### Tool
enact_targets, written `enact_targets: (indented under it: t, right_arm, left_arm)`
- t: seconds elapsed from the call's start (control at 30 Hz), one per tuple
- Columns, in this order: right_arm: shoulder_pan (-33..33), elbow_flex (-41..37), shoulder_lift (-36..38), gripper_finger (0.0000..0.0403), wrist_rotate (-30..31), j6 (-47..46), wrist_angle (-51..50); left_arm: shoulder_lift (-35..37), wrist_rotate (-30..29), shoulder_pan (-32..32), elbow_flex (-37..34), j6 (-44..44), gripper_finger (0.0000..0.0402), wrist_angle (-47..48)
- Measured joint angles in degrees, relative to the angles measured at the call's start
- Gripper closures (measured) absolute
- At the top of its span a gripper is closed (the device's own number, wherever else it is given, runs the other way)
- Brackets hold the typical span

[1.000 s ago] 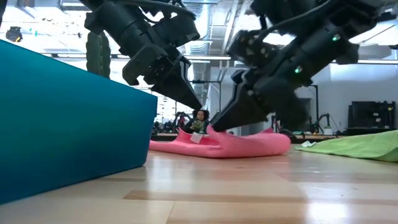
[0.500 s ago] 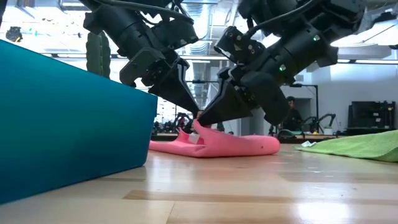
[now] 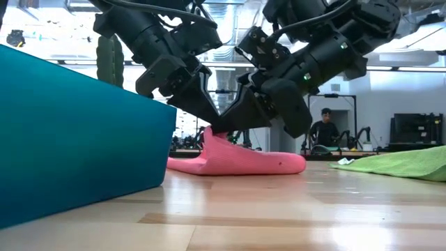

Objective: Fold microfiber towels
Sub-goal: Fold the pink microfiber

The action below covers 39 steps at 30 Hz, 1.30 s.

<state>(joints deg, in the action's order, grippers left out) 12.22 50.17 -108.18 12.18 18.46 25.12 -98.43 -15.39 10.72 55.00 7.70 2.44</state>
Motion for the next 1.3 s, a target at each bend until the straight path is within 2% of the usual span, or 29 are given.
enact_targets:
  t: [0.13,0.3,0.37,0.43,0.6,0.77,1.0,1.3]
  right_arm:
    - [-0.7,0.0,0.0,0.0372,-0.78,0.17,1.23]
    - [-1.24,0.0,0.0,0.037,-0.41,0.04,0.83]
    - [-1.07,0.0,0.0,0.0371,-0.51,0.02,0.78]
    - [-0.96,0.0,0.0,0.0372,-0.67,0.04,0.66]
    - [-1.08,0.0,0.02,0.037,-0.68,0.04,0.66]
    - [-1.0,0.0,0.01,0.0371,-0.97,0.03,0.66]
    - [-1.01,0.01,0.01,0.0369,-3.39,0.15,1.54]
    - [-1.97,0.02,0.02,0.0371,-3.84,1.55,4.14]
  left_arm:
    - [0.0,-0.94,-0.01,0.0,0.51,0.0398,0.22]
    - [0.0,-10.7,-0.02,0.0,2.02,0.0398,9.38]
    - [0.0,-12.4,-0.48,0.0,2.06,0.0398,13.16]
    - [0.0,-10.69,-1.1,0.0,1.88,0.0398,14.59]
    - [0.0,-1.74,-3.35,-0.1,2.84,0.0398,14.4]
    - [-0.12,4.45,-6.87,-5.52,3.62,0.0398,7.27]
    - [-0.15,6.77,-9.24,-10.54,3.83,0.0398,-1.53]
    - [-0.15,7.64,-9.53,-10.91,5.38,0.0398,-3.69]
